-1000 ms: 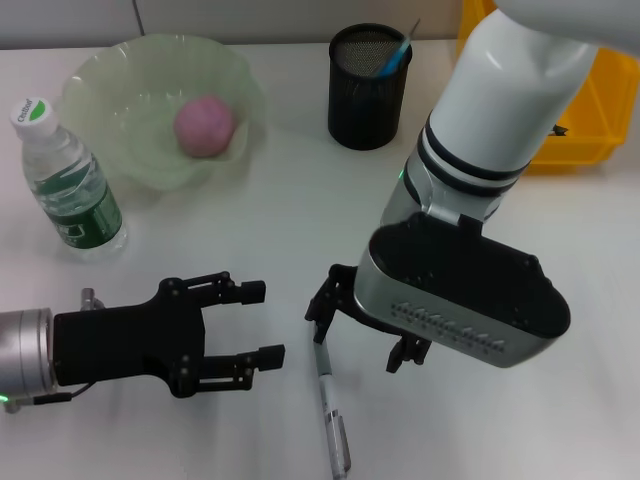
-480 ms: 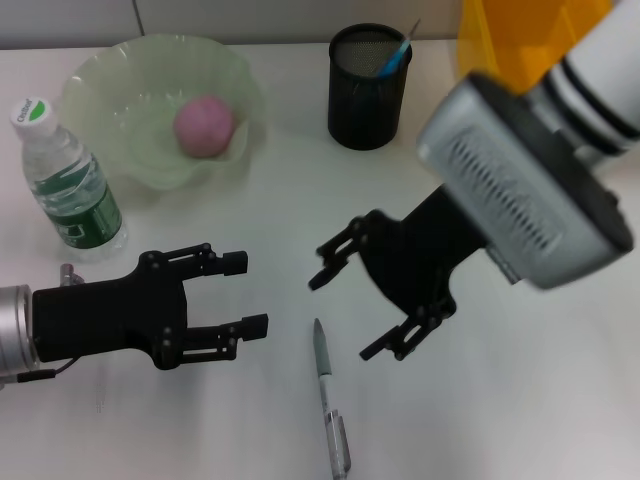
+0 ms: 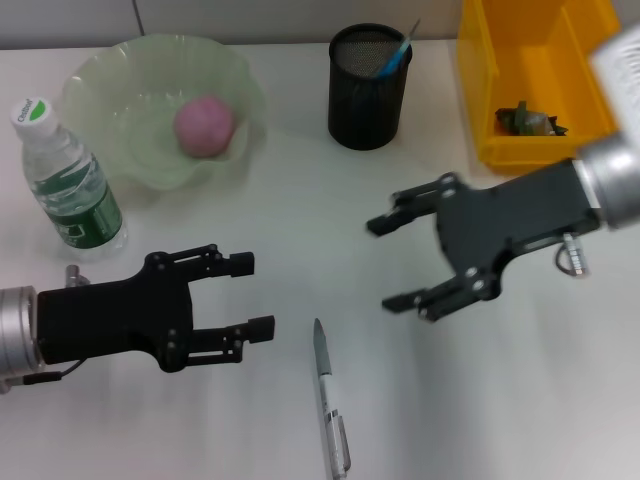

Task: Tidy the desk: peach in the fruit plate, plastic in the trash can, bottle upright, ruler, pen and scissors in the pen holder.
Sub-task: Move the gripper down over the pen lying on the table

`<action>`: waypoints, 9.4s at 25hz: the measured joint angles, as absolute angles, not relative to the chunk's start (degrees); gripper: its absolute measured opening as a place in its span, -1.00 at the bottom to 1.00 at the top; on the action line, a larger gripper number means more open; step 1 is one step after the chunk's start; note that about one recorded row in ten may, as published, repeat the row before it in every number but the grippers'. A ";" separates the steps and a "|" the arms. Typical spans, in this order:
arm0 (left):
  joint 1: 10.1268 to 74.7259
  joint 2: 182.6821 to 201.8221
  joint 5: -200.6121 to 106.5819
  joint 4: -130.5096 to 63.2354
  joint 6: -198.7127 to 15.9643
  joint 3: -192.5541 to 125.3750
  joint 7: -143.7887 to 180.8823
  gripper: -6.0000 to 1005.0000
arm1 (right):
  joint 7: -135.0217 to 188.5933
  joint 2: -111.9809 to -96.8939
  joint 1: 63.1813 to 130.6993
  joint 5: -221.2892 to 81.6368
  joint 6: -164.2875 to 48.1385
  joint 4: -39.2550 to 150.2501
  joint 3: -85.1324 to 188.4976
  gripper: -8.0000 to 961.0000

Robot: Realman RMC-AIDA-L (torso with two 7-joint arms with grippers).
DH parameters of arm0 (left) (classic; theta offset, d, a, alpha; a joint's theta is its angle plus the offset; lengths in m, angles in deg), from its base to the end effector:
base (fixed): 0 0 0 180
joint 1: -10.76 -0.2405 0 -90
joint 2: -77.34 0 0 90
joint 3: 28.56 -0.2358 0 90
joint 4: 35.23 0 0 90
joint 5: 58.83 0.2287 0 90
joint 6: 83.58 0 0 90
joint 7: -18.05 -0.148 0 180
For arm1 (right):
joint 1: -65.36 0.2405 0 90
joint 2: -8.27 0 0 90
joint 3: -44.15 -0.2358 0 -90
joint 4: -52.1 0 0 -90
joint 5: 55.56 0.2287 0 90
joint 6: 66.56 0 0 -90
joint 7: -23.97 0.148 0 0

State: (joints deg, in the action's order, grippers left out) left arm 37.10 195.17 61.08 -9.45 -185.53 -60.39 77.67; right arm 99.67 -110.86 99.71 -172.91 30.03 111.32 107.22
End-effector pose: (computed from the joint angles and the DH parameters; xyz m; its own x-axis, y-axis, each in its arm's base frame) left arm -0.2807 0.2704 -0.0102 0.7703 0.2377 0.5917 0.3215 -0.9461 -0.0384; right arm 0.1626 0.3418 0.0013 0.9656 0.1743 -0.1929 0.1725 -0.9847 -0.0265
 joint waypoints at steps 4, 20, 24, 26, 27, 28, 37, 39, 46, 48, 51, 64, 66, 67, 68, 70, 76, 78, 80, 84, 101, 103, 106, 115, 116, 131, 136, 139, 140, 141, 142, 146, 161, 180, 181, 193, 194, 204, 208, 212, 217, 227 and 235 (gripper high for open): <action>37.91 195.48 61.05 -9.64 -185.44 -60.54 77.24 0.56 | 94.03 -110.57 96.84 -167.68 32.04 101.47 95.77 0.62; 43.90 195.99 56.18 -14.64 -185.26 -61.33 75.08 0.56 | 80.76 -110.06 87.91 -162.73 33.73 81.85 80.51 0.62; 48.22 195.82 56.65 -12.16 -185.32 -63.69 76.01 0.56 | 81.94 -108.68 87.03 -162.68 35.19 80.66 76.67 0.62; 50.10 195.74 56.61 -8.89 -186.02 -65.59 76.63 0.56 | 83.56 -107.96 86.67 -162.68 35.78 80.62 75.85 0.62; 50.98 195.73 56.54 -6.89 -186.43 -66.67 76.81 0.56 | 84.33 -107.50 86.52 -162.68 35.96 80.65 75.67 0.62; 51.77 195.72 56.51 -4.43 -186.80 -68.26 76.90 0.56 | 84.93 -107.08 86.36 -162.68 36.11 80.62 75.55 0.62; 53.46 195.63 58.79 16.86 -188.05 -88.82 74.95 0.56 | 89.26 -106.45 85.74 -163.11 32.61 80.28 74.06 0.62; 53.43 195.70 61.26 20.78 -187.98 -91.59 73.16 0.56 | 91.15 -106.53 85.57 -163.13 31.43 80.28 74.29 0.62; 54.83 195.92 70.04 27.82 -187.68 -98.00 67.70 0.56 | 93.31 -108.74 84.34 -163.18 30.45 81.35 74.44 0.62; 54.87 196.00 71.72 29.67 -186.81 -99.88 66.27 0.56 | 93.31 -108.98 84.34 -163.19 30.40 81.48 74.48 0.62; 54.78 196.12 73.89 32.51 -185.06 -102.96 65.78 0.56 | 93.16 -109.48 84.57 -163.19 30.63 81.94 74.47 0.62; 53.79 196.41 81.05 36.20 -177.34 -115.75 66.53 0.56 | 92.95 -109.99 86.31 -163.24 29.38 83.24 74.69 0.62; 53.13 196.42 81.32 38.23 -177.17 -118.20 68.26 0.56 | 92.94 -109.99 86.27 -163.55 29.41 83.65 74.78 0.62; 52.88 196.42 81.53 39.10 -177.03 -119.39 69.16 0.56 | 92.92 -109.98 86.17 -163.78 29.41 83.81 74.82 0.62; 52.66 196.43 81.89 39.91 -176.78 -120.71 70.12 0.56 | 92.84 -109.96 86.11 -163.99 29.42 83.90 74.83 0.62; 52.27 196.47 82.49 41.44 -176.30 -123.40 71.92 0.56 | 92.46 -109.91 86.04 -164.44 29.32 83.96 74.83 0.62; 52.01 196.51 82.04 43.99 -176.13 -126.91 73.26 0.56 | 92.10 -109.87 86.43 -165.07 28.31 83.38 74.83 0.62; 52.09 196.51 81.95 44.39 -176.10 -127.88 73.92 0.56 | 92.09 -109.86 86.49 -165.21 27.78 83.33 74.82 0.62; 52.30 196.51 81.58 45.10 -176.12 -129.12 75.05 0.56 | 92.09 -109.89 86.59 -165.44 27.23 83.30 74.82 0.62; 51.66 196.52 81.14 47.42 -176.03 -131.07 76.18 0.56 | 92.08 -109.96 87.11 -166.25 27.04 83.30 74.82 0.62; 50.48 196.51 80.97 47.05 -175.05 -137.72 76.25 0.54 | 92.20 -109.99 87.76 -167.57 27.22 84.42 74.85 0.62; 50.41 196.51 81.06 47.19 -174.43 -138.76 76.73 0.54 | 92.36 -109.71 88.19 -167.53 27.21 84.61 74.86 0.62; 49.70 196.51 82.49 48.84 -173.45 -140.75 77.45 0.54 | 93.37 -109.33 88.86 -167.63 27.20 85.19 74.69 0.62; 52.49 196.52 85.98 48.61 -171.51 -147.28 84.67 0.52 | 96.82 -109.30 89.57 -169.11 27.13 88.05 74.91 0.62; 52.62 196.52 86.84 48.88 -171.26 -148.39 85.93 0.52 | 96.82 -109.38 89.53 -169.45 27.07 88.33 74.92 0.62; 53.50 196.51 91.17 51.51 -168.52 -157.74 92.12 0.50 | 96.59 -109.97 90.26 -170.81 24.19 89.26 76.19 0.62; 54.44 196.52 91.03 50.73 -167.32 -157.97 92.27 0.49 | 96.57 -110.03 90.29 -170.84 24.16 89.26 76.24 0.62; 55.03 196.51 91.01 49.69 -166.82 -158.10 92.38 0.49 | 96.56 -110.03 90.38 -170.84 24.17 89.27 76.23 0.62; 55.19 196.51 90.99 49.33 -166.59 -158.25 92.39 0.49 | 96.56 -110.03 90.43 -170.84 24.17 89.28 76.23 0.62; 55.33 196.51 90.99 49.02 -166.40 -158.39 92.41 0.48 | 96.57 -110.03 90.50 -170.84 24.16 89.30 76.23 0.62; 55.48 196.51 90.99 48.63 -166.18 -158.57 92.44 0.48 | 96.57 -110.03 90.52 -170.84 24.17 89.43 76.23 0.62; 55.90 196.51 90.62 46.97 -165.25 -158.83 92.48 0.48 | 96.69 -110.03 90.53 -170.84 24.17 89.83 76.23 0.62; 57.26 196.51 90.25 44.67 -164.47 -158.91 95.37 0.27 | 96.15 -110.03 91.33 -170.88 23.47 89.90 76.23 0.62; 57.54 196.51 90.06 43.57 -164.45 -159.59 96.16 0.08 | 96.26 -109.93 91.57 -171.05 22.64 89.96 76.23 0.62; 57.54 196.51 90.01 43.59 -164.49 -159.59 96.16 0.08 | 96.33 -109.93 91.57 -171.05 22.57 90.08 76.23 0.62; 57.76 196.51 88.50 44.16 -165.30 -160.47 96.91 0.07 | 96.50 -109.97 91.57 -171.21 22.49 90.42 76.23 0.62; 57.83 196.51 88.49 44.18 -165.30 -160.73 97.20 0.06 | 96.50 -109.97 91.57 -171.21 22.49 90.42 76.23 0.62; 57.95 196.51 88.46 45.37 -165.31 -162.47 99.44 0.02 | 96.55 -109.93 91.29 -171.58 22.54 90.57 76.23 0.62; 57.99 196.51 88.60 45.78 -165.40 -163.53 100.28 -0.01 | 96.63 -109.93 91.12 -171.58 22.84 90.60 76.23 0.62; 58.55 196.52 88.59 46.23 -165.45 -164.48 101.53 -0.04 | 96.70 -109.86 91.11 -171.60 23.05 90.65 76.23 0.62; 59.08 196.51 88.50 46.25 -165.49 -165.07 102.70 -0.11 | 96.72 -109.86 90.99 -171.67 23.16 91.07 76.23 0.62; 59.53 196.51 88.72 46.65 -165.41 -166.21 103.36 -0.17 | 96.75 -109.92 90.94 -171.71 23.26 91.50 76.23 0.62; 59.87 196.51 88.61 46.61 -165.40 -165.87 103.39 -0.32 | 97.21 -109.94 90.89 -171.75 23.27 92.06 76.23 0.62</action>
State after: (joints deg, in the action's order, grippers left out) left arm 59.87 196.51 88.61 46.61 -165.40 -165.87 103.39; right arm 97.21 -109.94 90.89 -171.75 23.27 92.06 76.23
